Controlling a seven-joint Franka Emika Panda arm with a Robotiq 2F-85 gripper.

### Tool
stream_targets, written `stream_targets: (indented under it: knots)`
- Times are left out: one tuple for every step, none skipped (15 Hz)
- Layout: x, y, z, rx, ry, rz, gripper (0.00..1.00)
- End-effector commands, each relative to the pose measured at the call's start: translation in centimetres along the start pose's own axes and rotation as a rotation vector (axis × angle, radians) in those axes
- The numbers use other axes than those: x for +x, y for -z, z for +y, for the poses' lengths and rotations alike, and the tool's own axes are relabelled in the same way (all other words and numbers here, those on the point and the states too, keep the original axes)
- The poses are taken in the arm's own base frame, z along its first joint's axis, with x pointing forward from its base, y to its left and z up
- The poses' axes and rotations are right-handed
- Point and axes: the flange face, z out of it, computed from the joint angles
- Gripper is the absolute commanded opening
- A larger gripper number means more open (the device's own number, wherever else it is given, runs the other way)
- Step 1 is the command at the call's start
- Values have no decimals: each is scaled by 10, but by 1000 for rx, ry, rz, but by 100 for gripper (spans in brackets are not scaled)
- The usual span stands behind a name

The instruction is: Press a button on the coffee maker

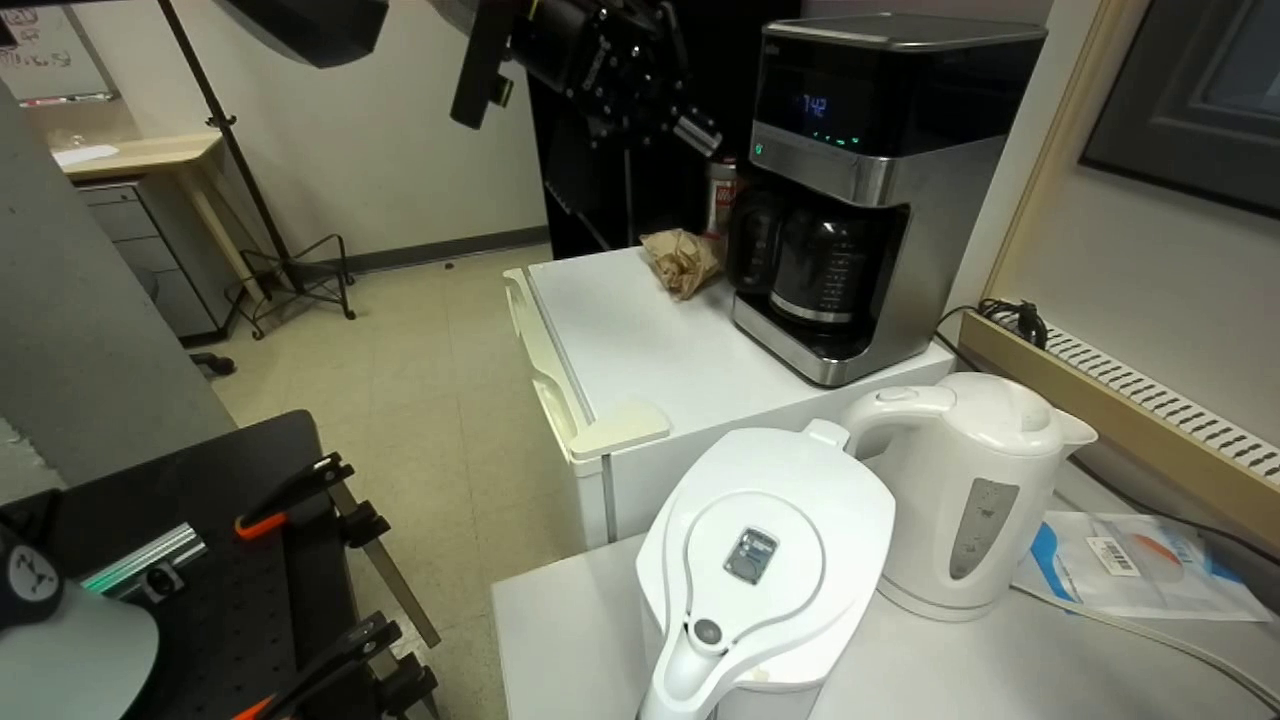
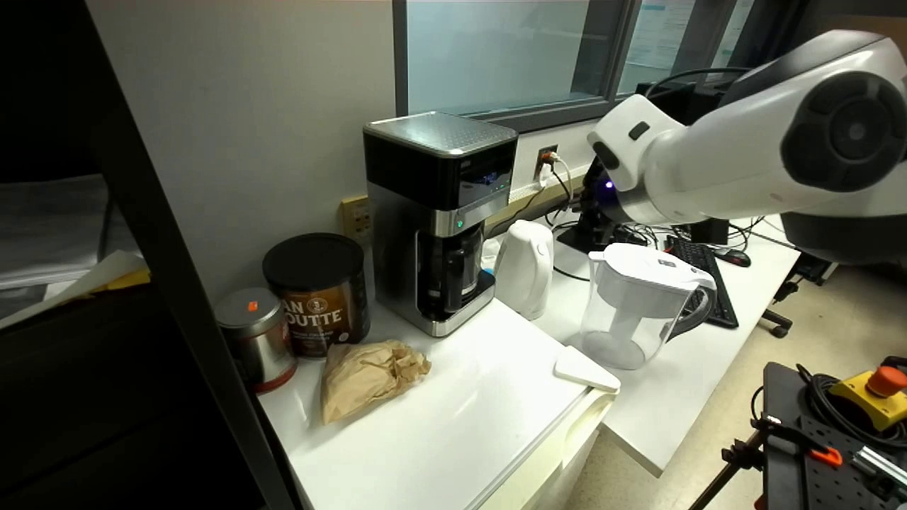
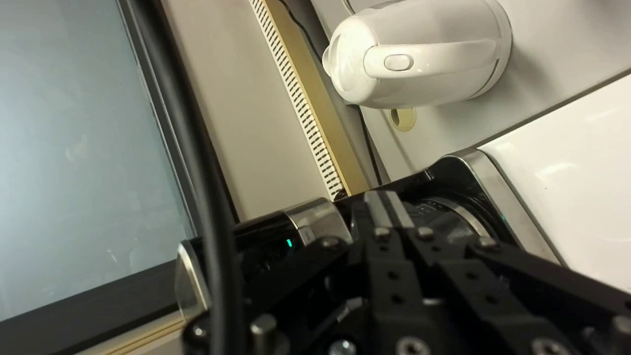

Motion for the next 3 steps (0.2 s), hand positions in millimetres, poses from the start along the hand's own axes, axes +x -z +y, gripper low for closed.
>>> stream_targets:
  knots:
    - [-29,27,-4,-14,73,80,2]
    - [-33,31,-5,-16,80,95,2]
    - [-37,34,-5,-17,87,107,1]
